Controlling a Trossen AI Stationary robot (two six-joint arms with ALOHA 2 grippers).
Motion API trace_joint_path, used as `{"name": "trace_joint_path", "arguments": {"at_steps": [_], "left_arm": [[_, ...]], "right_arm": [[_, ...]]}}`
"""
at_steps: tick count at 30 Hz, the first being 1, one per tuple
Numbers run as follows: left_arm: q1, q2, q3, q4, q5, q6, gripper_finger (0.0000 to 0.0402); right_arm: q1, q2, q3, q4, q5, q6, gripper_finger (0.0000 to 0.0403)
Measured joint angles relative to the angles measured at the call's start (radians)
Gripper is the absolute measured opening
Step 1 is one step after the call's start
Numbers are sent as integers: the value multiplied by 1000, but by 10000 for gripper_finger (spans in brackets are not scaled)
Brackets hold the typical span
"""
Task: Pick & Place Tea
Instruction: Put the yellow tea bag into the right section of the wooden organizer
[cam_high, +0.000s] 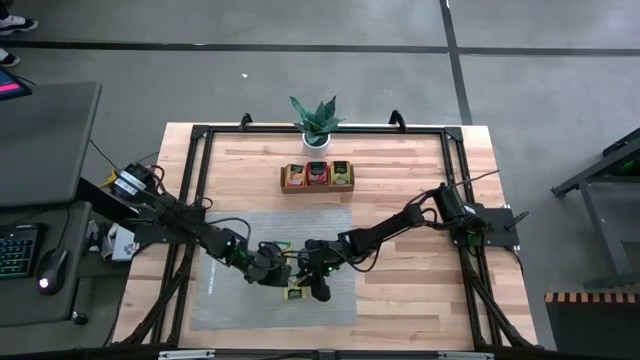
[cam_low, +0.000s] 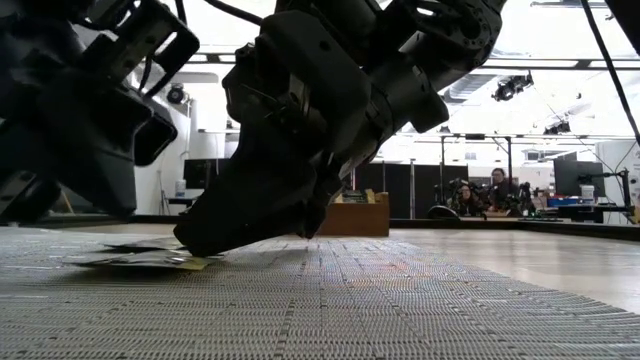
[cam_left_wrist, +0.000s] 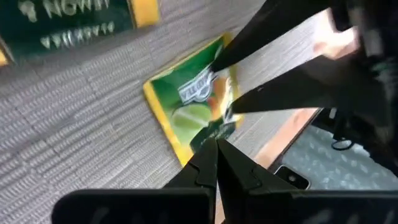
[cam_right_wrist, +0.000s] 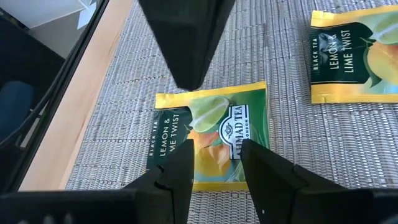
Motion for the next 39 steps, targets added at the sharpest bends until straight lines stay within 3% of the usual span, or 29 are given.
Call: {"name": "trace_joint_path", "arguments": {"at_steps": [8, 13, 20, 29, 33, 39], "left_arm": [[0, -84, 0, -122, -40, 11, 0], [0, -83, 0, -120, 19, -23, 0], [0, -24, 57, -100, 88, 41, 0], [-2, 64, 136, -135, 79, -2, 5], [-29, 75, 145, -125, 79, -35, 44], [-105, 76, 145, -173, -36, -190, 151]], "right_arm": [[0, 0, 0, 16, -9, 1, 133], [0, 0, 0, 18, -6, 4, 133], [0, 0, 0, 20, 2, 1, 133], [0, 0, 0, 19, 0, 0, 133], [0, 0, 0, 15, -2, 0, 133], [2, 0, 0, 6, -14, 0, 133]]}}
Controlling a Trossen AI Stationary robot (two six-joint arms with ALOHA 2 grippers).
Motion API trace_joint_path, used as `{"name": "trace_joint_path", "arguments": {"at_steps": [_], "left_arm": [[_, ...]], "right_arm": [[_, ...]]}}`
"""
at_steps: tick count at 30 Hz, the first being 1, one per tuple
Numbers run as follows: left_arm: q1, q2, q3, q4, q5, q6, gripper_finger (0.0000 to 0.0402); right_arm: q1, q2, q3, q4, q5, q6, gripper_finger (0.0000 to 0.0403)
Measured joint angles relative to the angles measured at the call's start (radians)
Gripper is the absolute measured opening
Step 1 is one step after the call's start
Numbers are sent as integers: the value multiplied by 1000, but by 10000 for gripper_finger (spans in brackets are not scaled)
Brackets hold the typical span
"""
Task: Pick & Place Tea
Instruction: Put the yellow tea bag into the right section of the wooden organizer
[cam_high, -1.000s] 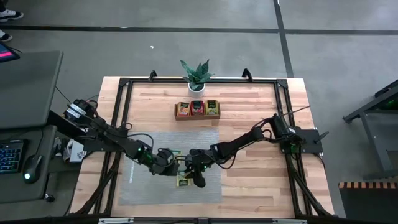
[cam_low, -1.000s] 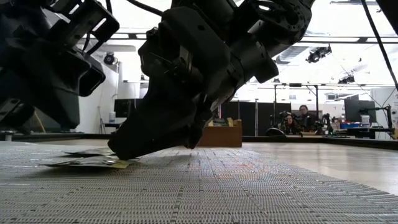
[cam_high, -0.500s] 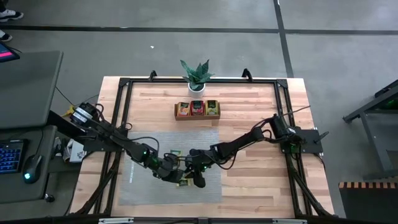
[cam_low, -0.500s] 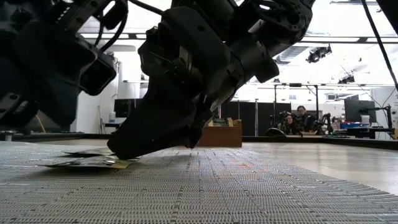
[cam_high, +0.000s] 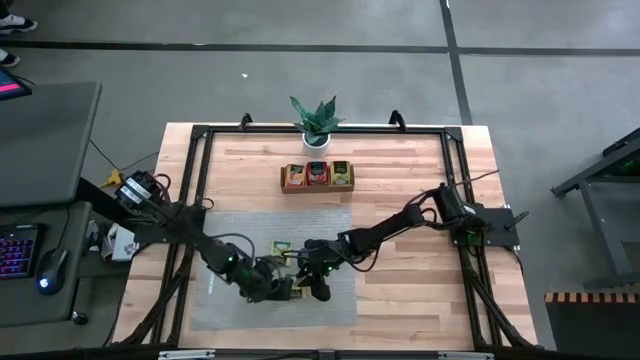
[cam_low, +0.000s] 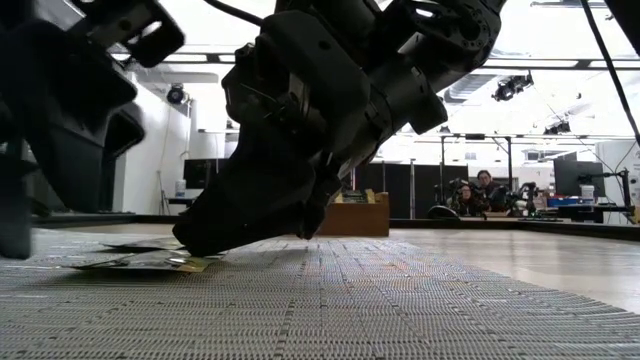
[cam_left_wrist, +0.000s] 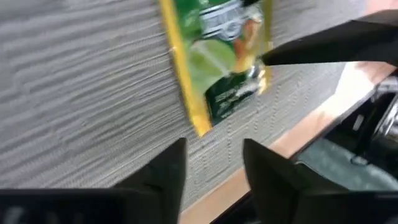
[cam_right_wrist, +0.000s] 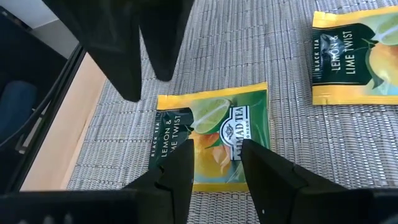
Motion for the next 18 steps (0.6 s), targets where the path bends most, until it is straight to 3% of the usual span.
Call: {"name": "trace_joint_path", "arguments": {"at_steps": [4, 7, 11, 18], "left_arm": [[-49, 0, 0, 2, -80, -103, 216], [-54, 2, 0, 2, -99, -150, 244], [-52, 16, -1, 1, -128, -210, 251], [-52, 91, 2, 138, -132, -255, 252]], "right_arm": [[2, 0, 0, -1, 0, -6, 133], [3, 0, 0, -1, -1, -20, 133], [4, 0, 0, -2, 2, -26, 133], [5, 0, 0, -3, -4, -33, 133]]}}
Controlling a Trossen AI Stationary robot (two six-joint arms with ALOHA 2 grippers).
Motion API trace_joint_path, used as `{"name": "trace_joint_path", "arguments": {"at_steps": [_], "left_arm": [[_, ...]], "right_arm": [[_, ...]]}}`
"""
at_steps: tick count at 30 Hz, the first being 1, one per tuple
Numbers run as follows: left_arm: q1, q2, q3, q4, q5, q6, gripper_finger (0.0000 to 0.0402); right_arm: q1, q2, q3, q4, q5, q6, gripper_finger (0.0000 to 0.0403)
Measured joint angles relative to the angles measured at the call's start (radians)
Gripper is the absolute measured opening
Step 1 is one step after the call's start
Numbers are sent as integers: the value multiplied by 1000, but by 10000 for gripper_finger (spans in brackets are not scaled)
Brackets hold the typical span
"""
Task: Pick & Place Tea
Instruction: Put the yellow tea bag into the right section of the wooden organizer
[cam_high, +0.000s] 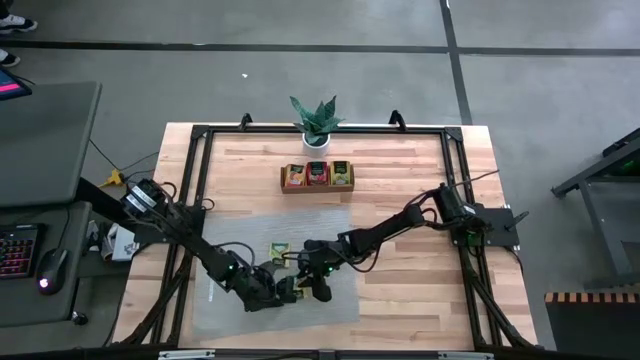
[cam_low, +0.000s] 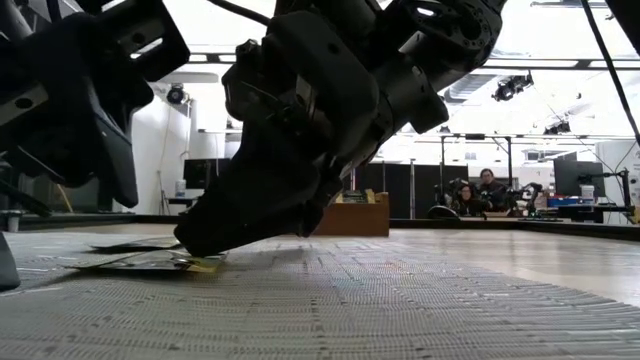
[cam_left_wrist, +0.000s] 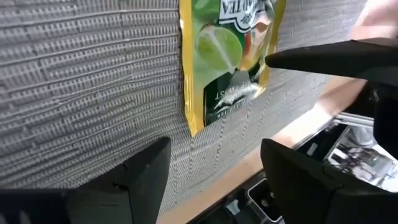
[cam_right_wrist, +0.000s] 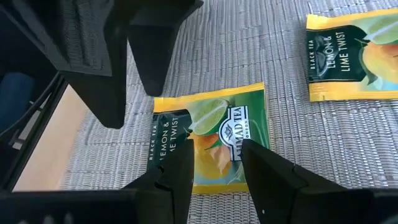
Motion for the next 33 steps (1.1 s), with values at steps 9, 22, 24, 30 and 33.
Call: {"name": "trace_joint_path", "arguments": {"at_steps": [9, 22, 24, 30, 33], "left_arm": [[13, 25, 2, -1, -16, -49, 252], [46, 28, 0, 34, -74, -21, 252], [46, 29, 0, 34, -79, -19, 252], [46, 30, -3, 64, -79, 9, 252], [47, 32, -3, 88, -79, 29, 252]], "right_arm": [[0, 0, 0, 8, -26, -13, 133], [6, 0, 0, 17, -52, -38, 133], [7, 0, 0, 17, -54, -38, 133], [7, 0, 0, 16, -70, -38, 133], [8, 0, 0, 15, -83, -38, 133]]}}
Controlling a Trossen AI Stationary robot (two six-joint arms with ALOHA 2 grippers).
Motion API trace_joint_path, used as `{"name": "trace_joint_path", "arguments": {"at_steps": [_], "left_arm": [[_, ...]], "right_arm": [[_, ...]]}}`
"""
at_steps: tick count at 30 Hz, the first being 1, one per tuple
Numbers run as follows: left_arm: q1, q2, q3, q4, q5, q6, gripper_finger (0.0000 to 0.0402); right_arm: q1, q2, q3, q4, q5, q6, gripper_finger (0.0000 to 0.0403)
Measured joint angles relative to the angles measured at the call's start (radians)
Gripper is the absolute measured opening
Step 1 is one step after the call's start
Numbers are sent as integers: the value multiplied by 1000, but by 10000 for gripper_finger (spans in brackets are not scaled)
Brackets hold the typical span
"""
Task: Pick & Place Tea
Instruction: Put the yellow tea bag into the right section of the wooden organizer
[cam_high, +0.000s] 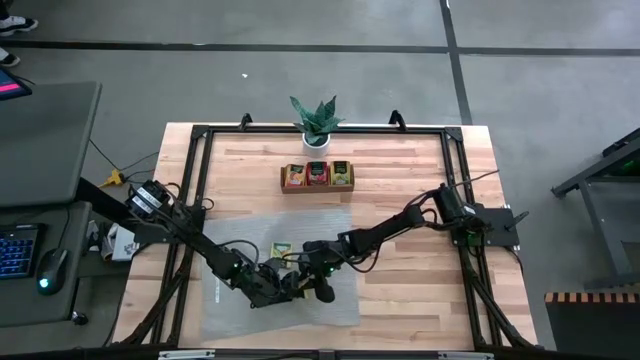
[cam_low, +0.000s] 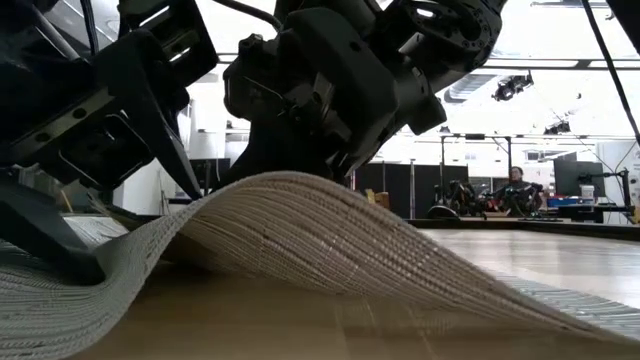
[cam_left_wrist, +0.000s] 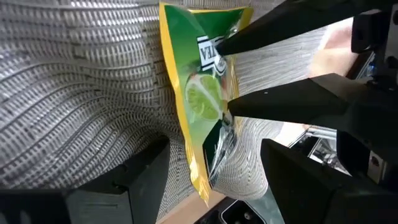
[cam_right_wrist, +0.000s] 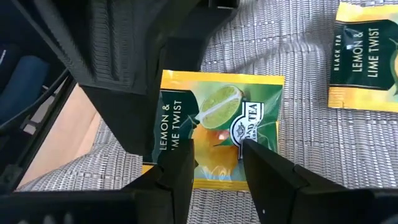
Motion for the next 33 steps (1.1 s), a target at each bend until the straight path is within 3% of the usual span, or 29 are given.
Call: {"name": "trace_joint_path", "arguments": {"at_steps": [26, 29, 33], "left_arm": [[10, -18, -2, 34, 47, 63, 251], [10, -19, -1, 30, 47, 63, 233], [6, -19, -1, 25, 50, 62, 171]], "right_arm": [[3, -1, 0, -45, -30, -34, 133], [3, -1, 0, -44, -28, -34, 133], [3, -1, 0, -44, -26, -34, 133]]}}
